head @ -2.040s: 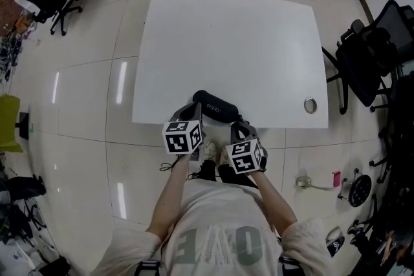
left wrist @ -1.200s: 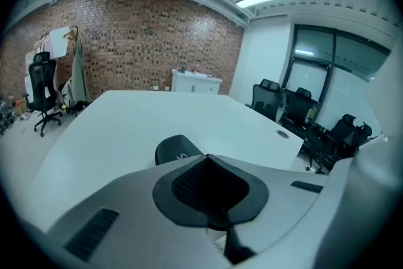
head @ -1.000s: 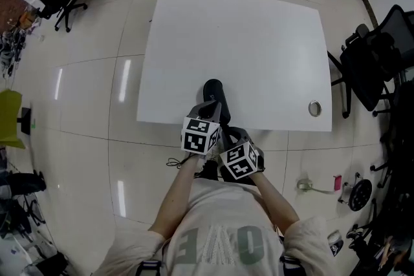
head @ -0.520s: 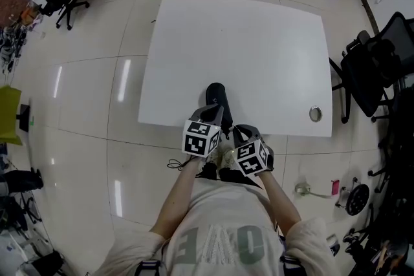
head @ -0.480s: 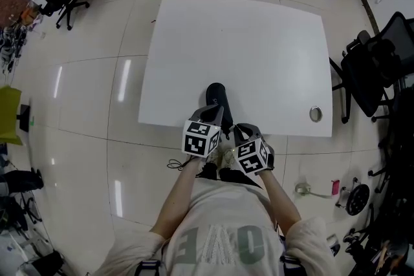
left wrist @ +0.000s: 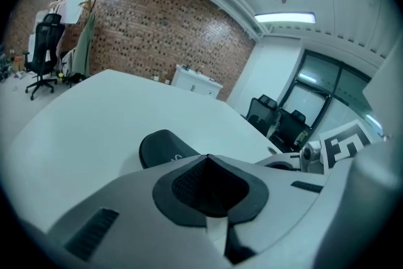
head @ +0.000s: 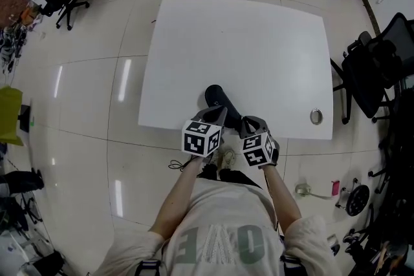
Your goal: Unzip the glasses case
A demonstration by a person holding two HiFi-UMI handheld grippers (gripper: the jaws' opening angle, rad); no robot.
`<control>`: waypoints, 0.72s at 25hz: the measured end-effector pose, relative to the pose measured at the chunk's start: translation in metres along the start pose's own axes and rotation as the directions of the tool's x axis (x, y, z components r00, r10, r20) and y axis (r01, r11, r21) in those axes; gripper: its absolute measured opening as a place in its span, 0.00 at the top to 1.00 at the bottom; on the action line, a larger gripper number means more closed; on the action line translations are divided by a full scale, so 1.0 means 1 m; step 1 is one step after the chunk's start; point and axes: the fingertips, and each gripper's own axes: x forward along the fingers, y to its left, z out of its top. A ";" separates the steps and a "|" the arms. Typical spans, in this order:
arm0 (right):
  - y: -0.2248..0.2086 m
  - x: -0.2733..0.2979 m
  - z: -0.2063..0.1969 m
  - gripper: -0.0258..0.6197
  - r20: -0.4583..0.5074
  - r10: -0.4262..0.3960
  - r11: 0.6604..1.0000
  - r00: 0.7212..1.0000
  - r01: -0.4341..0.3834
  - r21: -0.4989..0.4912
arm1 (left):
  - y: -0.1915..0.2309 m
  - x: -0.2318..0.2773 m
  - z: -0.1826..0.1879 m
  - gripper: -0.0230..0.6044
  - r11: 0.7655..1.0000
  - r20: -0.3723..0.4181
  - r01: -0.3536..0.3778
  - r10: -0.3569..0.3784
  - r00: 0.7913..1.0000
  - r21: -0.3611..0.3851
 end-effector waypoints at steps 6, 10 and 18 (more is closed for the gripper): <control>-0.064 0.009 0.017 0.96 0.004 -0.123 0.992 0.992 0.123 0.014 | -0.018 0.027 0.010 0.97 0.999 -0.011 0.044 -0.044 0.999 0.018; -0.090 0.014 0.022 0.96 0.028 -0.147 0.989 0.989 0.147 0.012 | -0.027 0.045 0.017 0.97 0.998 -0.012 0.065 -0.064 0.998 0.016; -0.135 -0.020 0.039 0.89 0.201 -0.268 0.950 0.942 0.224 0.219 | -0.030 0.043 0.047 0.97 0.995 0.092 0.095 -0.097 0.991 0.026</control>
